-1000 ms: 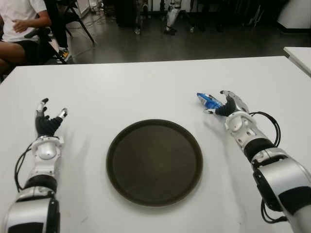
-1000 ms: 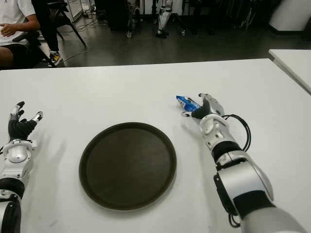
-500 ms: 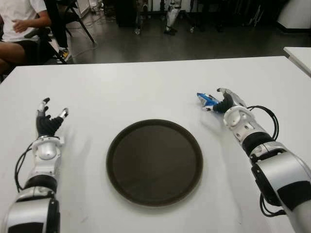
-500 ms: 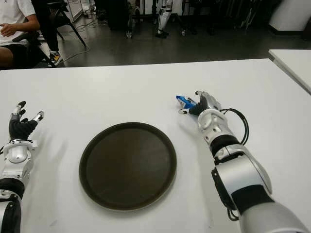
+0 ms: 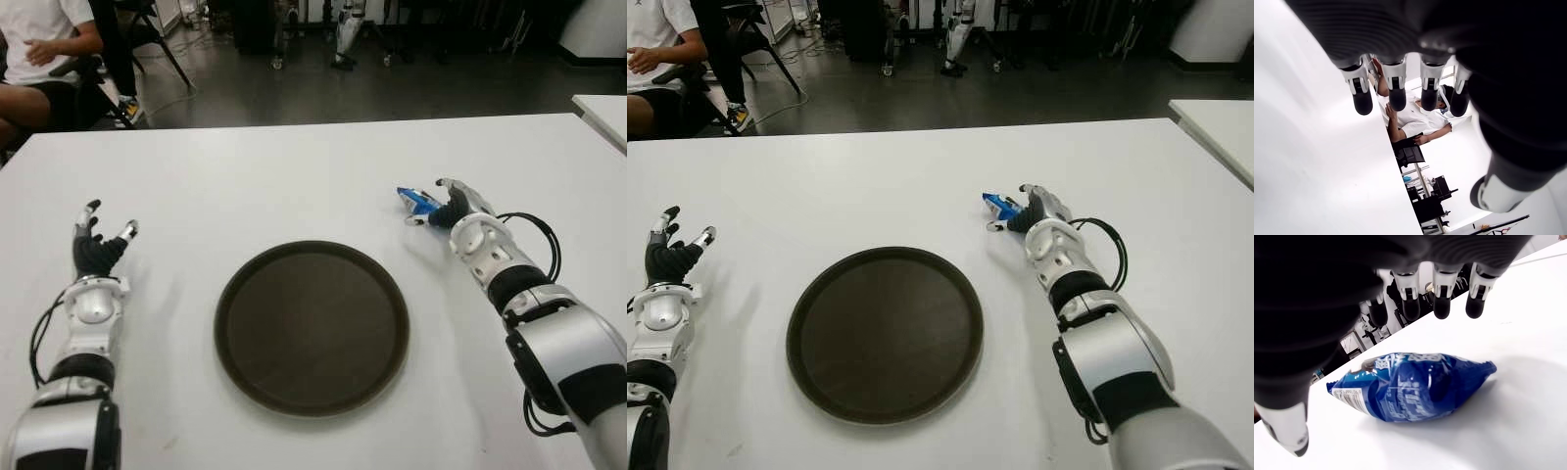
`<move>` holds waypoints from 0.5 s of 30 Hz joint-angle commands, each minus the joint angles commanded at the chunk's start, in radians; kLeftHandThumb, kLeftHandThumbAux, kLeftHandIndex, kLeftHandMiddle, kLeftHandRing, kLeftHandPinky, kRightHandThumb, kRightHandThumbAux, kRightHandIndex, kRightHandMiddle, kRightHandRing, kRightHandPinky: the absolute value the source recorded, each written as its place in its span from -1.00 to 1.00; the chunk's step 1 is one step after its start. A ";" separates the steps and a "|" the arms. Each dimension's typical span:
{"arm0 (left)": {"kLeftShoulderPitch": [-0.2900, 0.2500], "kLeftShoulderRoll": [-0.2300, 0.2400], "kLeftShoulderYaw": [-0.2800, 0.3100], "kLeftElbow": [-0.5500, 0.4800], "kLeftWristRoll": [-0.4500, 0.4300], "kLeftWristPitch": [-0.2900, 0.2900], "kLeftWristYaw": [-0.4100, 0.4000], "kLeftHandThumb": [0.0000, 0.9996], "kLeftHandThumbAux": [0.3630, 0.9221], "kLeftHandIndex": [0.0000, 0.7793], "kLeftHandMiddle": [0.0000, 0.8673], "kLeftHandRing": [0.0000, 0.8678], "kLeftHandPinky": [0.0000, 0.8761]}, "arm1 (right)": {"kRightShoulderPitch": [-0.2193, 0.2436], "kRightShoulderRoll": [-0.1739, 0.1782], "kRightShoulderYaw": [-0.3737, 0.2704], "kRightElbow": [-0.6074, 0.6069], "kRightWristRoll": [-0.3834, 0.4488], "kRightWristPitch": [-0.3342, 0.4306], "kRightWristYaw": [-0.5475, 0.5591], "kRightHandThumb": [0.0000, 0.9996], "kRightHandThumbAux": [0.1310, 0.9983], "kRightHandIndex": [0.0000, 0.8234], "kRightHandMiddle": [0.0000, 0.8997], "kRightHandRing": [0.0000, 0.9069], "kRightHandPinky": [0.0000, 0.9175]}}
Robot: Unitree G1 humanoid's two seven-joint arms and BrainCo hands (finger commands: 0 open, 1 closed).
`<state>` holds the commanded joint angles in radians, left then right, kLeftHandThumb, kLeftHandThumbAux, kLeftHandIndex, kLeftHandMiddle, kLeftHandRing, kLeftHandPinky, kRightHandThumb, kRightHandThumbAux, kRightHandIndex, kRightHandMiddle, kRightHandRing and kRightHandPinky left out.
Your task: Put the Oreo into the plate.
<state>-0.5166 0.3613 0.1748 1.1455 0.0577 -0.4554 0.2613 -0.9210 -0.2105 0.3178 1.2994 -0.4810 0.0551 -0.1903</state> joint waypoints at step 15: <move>0.000 -0.004 0.000 -0.003 0.003 -0.010 0.006 -1.00 0.26 -1.00 -1.00 -1.00 -1.00 | -0.012 0.000 0.006 -0.002 -0.008 0.010 0.013 -1.00 0.25 -1.00 -1.00 -1.00 -1.00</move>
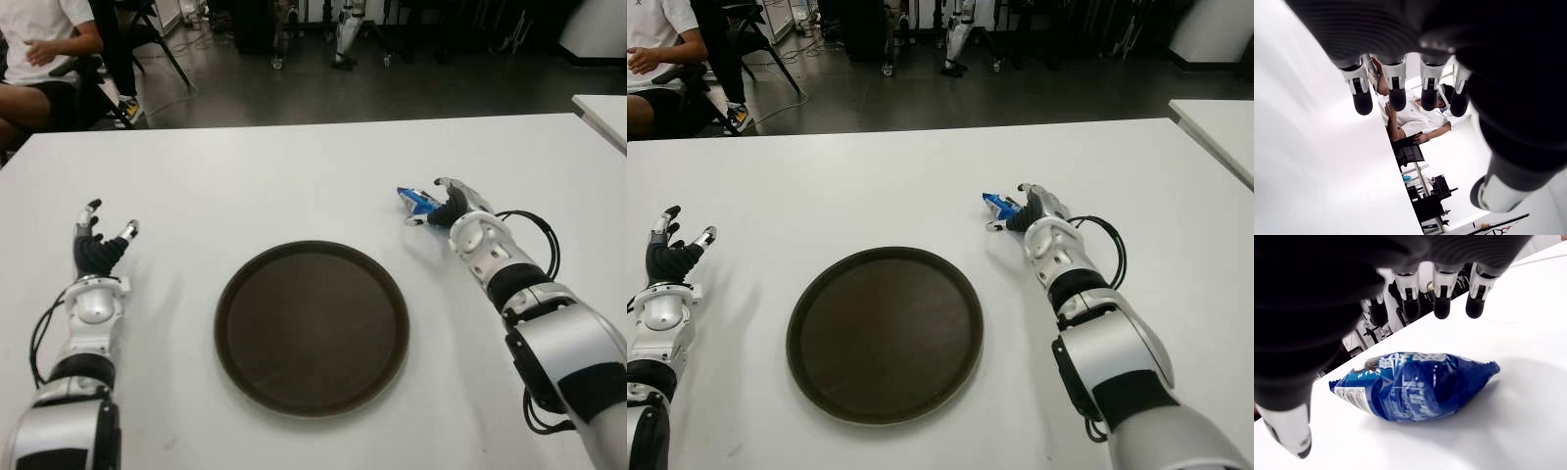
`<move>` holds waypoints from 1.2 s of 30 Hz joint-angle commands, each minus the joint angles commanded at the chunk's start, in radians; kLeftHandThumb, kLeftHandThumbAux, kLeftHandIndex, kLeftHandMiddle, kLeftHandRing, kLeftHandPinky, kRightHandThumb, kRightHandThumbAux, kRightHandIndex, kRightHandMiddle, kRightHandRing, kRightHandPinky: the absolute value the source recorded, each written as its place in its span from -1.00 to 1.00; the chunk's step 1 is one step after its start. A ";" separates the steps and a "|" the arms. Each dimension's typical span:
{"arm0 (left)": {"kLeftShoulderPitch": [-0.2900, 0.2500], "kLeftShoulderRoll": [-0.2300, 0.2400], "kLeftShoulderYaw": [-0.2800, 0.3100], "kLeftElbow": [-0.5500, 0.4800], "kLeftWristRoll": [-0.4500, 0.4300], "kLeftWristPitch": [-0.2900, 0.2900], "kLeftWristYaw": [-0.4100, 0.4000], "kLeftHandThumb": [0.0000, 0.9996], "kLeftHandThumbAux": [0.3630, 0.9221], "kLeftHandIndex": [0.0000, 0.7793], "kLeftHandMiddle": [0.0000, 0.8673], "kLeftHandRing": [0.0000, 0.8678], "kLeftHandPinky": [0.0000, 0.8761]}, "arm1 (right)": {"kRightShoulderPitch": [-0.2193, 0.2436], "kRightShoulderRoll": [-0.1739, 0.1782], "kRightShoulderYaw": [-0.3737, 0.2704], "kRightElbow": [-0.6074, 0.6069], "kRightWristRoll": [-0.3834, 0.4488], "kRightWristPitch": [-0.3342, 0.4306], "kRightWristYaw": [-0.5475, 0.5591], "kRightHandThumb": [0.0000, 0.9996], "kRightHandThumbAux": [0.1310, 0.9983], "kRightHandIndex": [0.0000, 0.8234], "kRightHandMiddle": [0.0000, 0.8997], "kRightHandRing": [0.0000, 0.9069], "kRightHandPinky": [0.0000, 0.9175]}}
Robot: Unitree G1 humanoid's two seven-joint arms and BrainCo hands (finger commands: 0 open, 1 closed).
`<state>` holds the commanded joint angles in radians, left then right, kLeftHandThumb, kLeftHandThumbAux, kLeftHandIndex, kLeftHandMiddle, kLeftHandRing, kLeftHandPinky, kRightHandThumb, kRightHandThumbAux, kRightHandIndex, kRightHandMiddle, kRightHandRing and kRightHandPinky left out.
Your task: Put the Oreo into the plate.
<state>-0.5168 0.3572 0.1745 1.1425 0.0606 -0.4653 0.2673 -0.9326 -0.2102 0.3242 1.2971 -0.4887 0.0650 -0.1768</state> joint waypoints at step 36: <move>0.003 0.002 0.005 0.007 -0.009 -0.008 -0.016 -1.00 0.31 -1.00 -1.00 -1.00 -1.00 | 0.000 0.015 0.012 0.017 -0.011 0.020 0.045 -1.00 0.31 -1.00 -1.00 -1.00 -1.00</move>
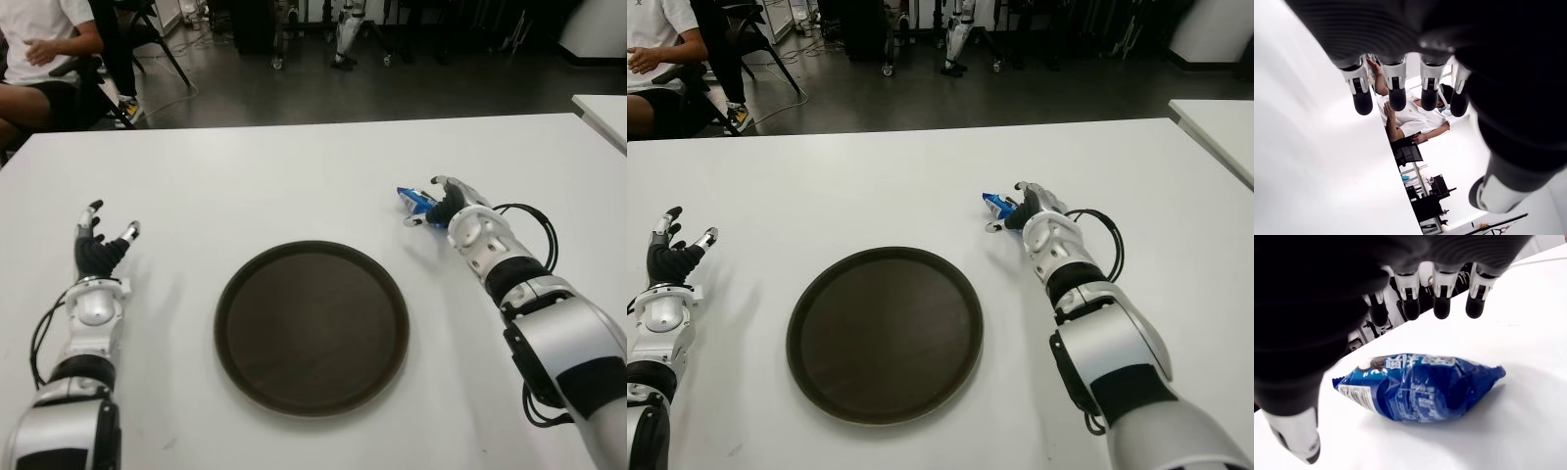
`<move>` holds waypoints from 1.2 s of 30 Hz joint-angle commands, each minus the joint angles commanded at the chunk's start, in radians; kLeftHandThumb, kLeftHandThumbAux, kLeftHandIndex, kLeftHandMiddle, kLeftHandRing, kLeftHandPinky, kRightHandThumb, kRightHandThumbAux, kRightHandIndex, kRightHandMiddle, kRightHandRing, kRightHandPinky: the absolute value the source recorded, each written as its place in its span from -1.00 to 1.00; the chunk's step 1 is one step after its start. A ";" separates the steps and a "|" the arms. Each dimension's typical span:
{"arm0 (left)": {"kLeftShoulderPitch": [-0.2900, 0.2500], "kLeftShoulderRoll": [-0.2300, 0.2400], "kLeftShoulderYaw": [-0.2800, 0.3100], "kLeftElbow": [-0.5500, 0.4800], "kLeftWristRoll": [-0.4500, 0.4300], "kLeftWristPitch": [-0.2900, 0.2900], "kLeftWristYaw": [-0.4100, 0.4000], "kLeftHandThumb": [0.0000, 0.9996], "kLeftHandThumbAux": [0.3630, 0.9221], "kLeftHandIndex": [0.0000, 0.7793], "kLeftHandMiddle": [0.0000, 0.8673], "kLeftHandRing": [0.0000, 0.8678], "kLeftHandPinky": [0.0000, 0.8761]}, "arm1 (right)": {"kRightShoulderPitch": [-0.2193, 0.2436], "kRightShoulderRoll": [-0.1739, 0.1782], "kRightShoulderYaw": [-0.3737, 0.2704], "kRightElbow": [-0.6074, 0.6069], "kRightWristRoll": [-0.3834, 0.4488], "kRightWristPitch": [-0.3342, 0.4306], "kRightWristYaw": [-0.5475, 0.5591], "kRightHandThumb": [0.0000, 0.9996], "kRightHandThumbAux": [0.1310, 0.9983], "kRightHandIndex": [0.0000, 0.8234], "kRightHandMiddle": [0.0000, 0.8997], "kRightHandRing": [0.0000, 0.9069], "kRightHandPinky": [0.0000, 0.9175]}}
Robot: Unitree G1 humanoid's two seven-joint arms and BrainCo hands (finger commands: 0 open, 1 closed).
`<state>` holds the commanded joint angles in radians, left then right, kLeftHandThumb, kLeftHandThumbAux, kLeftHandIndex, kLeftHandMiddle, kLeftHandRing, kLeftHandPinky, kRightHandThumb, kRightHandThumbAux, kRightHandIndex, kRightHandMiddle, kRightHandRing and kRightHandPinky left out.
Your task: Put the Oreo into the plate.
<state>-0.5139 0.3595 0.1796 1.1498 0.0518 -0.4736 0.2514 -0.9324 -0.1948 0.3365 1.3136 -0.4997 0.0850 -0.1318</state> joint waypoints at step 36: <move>0.004 0.005 -0.009 0.000 0.013 0.007 0.013 -1.00 0.24 -1.00 -1.00 -1.00 -1.00 | 0.011 0.030 -0.019 0.021 0.019 0.057 0.066 -1.00 0.05 -1.00 -1.00 -1.00 -1.00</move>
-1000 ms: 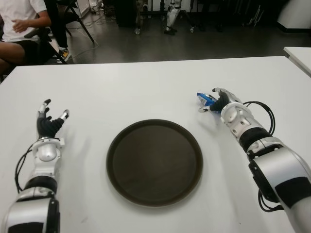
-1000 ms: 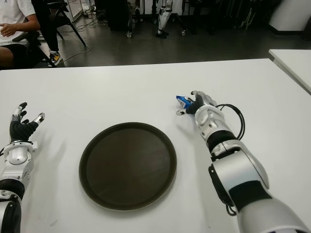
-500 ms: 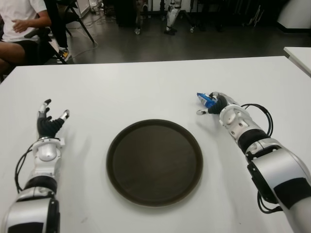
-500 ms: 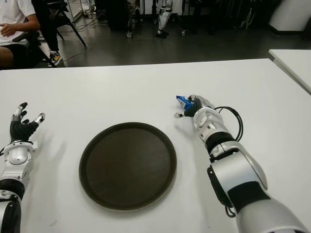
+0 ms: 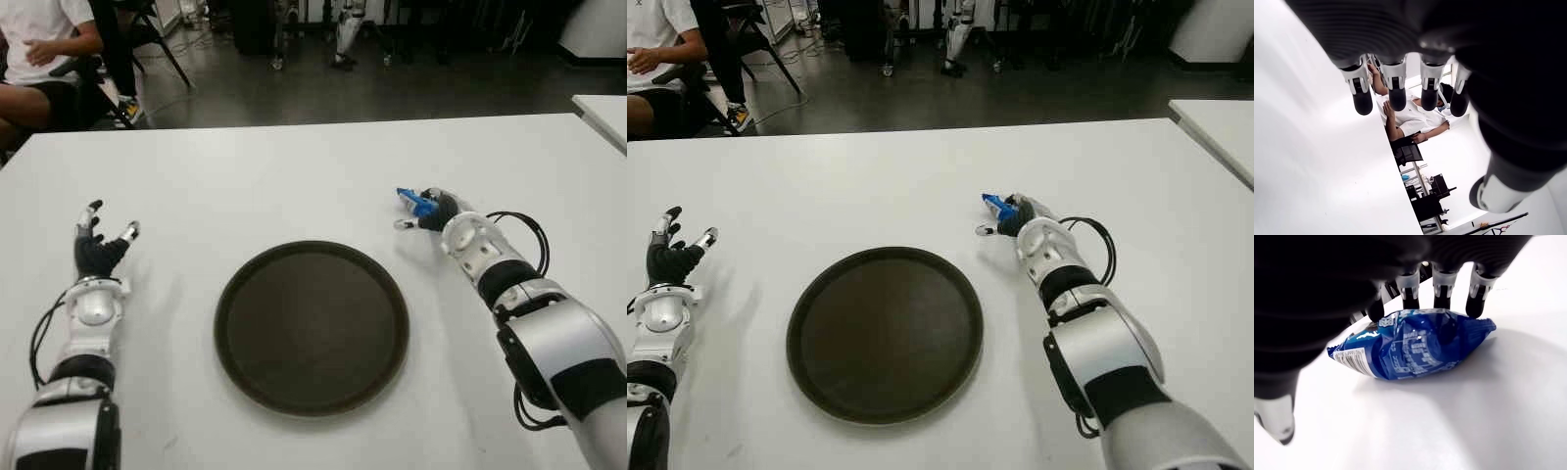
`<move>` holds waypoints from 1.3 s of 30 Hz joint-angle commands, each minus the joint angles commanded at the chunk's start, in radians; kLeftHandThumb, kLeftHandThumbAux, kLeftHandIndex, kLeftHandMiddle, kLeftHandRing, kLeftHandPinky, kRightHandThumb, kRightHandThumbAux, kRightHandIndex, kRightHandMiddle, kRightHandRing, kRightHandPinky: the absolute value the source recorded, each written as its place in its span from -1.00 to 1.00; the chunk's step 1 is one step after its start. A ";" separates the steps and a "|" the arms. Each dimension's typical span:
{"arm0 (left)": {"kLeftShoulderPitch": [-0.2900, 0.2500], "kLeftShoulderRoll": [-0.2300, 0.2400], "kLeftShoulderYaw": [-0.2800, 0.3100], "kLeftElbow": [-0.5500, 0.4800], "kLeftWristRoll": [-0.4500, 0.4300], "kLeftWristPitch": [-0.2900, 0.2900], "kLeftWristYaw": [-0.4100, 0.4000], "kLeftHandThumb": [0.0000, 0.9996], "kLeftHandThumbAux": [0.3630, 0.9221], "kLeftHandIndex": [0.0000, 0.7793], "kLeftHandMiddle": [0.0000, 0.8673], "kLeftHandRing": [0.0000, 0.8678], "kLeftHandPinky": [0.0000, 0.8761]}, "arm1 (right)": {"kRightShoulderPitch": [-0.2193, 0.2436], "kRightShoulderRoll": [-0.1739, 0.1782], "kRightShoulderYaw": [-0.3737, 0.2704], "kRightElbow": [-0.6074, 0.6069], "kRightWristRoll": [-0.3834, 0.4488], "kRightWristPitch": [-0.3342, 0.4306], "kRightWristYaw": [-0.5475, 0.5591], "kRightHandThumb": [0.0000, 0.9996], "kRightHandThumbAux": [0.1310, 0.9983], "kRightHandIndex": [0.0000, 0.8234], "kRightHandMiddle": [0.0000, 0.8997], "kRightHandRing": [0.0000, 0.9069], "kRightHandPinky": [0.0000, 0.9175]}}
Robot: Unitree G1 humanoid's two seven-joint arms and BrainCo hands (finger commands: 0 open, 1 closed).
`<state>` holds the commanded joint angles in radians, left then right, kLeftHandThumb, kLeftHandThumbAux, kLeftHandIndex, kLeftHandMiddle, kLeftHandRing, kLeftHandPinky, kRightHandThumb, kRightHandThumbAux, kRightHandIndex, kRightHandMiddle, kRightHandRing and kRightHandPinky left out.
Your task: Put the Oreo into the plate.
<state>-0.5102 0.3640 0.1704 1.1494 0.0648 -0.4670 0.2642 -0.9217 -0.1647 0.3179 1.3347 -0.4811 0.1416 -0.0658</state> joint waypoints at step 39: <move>0.005 -0.005 0.004 -0.010 -0.008 -0.008 -0.016 -1.00 0.29 -1.00 -1.00 -1.00 -1.00 | 0.001 -0.013 0.016 -0.004 -0.021 -0.043 -0.031 -1.00 0.23 -1.00 -1.00 -1.00 -1.00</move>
<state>-0.5054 0.3594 0.1745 1.1397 0.0565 -0.4745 0.2481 -0.9211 -0.1777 0.3344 1.3309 -0.5025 0.0982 -0.0967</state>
